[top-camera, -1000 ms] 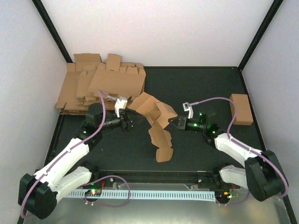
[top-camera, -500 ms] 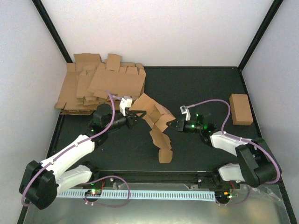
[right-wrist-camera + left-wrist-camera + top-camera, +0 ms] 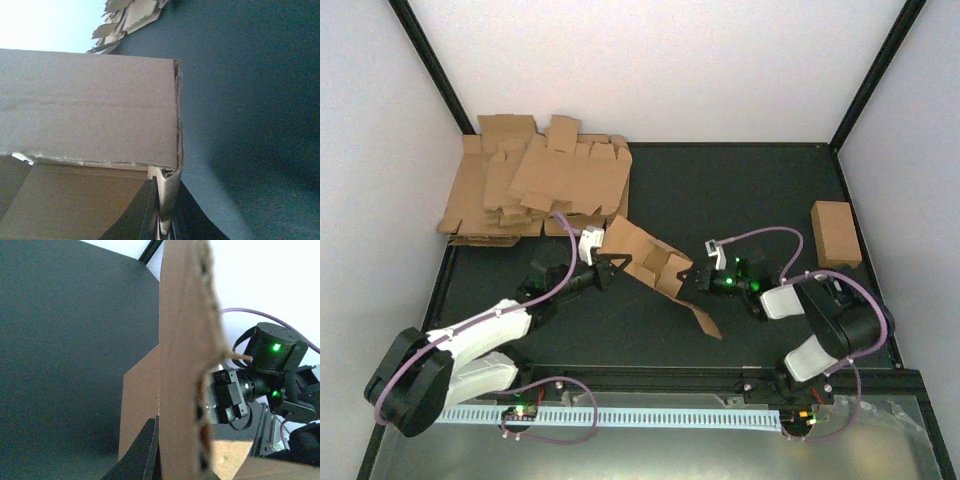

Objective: Fold the paper box

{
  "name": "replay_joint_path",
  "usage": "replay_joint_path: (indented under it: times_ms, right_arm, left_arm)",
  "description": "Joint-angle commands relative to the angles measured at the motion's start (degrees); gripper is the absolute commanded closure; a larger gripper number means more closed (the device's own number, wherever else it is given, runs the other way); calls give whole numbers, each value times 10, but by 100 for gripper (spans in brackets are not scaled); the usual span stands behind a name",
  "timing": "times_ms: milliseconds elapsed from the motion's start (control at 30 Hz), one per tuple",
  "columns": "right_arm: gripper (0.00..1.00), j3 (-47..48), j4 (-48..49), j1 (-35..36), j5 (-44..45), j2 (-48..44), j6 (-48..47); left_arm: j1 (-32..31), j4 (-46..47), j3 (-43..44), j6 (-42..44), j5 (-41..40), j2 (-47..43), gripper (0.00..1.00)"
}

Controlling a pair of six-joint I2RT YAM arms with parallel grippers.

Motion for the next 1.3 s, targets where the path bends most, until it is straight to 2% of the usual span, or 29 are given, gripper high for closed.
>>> replay_joint_path:
  times_ms: [0, 67, 233, 433, 500, 600, 767, 900, 1000, 1133, 1200, 1267]
  right_arm:
    - [91, 0, 134, 1, 18, 48, 12]
    - [92, -4, 159, 3, 15, 69, 17]
    - [91, -16, 153, 12, 40, 73, -3]
    - [88, -31, 129, 30, 88, 27, -47]
    - [88, -29, 128, 37, 94, 22, -59]
    - [90, -19, 107, 52, 106, 22, -77]
    - [94, -33, 104, 68, 133, -1, -102]
    - [94, -41, 90, 71, 148, -23, -120]
    - [94, -43, 85, 72, 156, -32, -124]
    - [94, -48, 82, 73, 164, -48, -129]
    - [94, -52, 85, 74, 164, -55, -130]
    - [94, -55, 91, 76, 163, -61, -129]
  left_arm:
    - [-5, 70, -37, -14, 32, 24, 96]
    - [-5, 71, -50, -3, 31, 21, 96]
    - [-5, 70, -88, 29, 16, 12, 94]
    - [-7, 112, -111, 46, 46, 35, 81]
    - [-8, 133, -121, 46, 48, 41, 70]
    - [-8, 169, -135, 40, 48, 47, 41]
    - [-8, 207, -151, 29, 27, 36, 22]
    - [-8, 250, -172, 14, 16, 5, 12]
    - [-7, 244, -178, 15, 17, -39, 11]
    - [-6, 170, -179, 14, -28, -119, 13]
    - [-7, 138, -181, 6, -56, -160, 19]
    - [-7, 120, -184, -1, -79, -187, 32]
